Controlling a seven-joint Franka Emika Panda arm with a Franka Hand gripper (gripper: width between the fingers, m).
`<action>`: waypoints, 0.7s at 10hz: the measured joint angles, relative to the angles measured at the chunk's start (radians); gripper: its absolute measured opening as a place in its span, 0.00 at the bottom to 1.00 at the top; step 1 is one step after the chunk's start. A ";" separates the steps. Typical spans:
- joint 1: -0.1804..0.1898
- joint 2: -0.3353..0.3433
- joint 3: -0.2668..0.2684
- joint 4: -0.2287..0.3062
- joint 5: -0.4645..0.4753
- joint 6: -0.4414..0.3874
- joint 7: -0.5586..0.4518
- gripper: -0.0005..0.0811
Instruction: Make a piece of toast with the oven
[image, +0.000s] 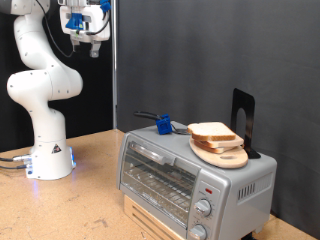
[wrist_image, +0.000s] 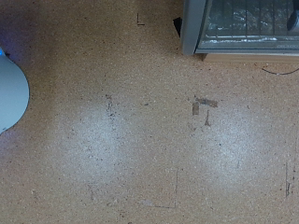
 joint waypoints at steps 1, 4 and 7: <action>0.003 0.000 0.000 0.000 -0.001 0.003 -0.056 0.99; 0.052 0.002 -0.001 0.002 -0.082 0.042 -0.374 0.99; 0.065 0.006 -0.005 0.002 -0.089 0.057 -0.487 0.99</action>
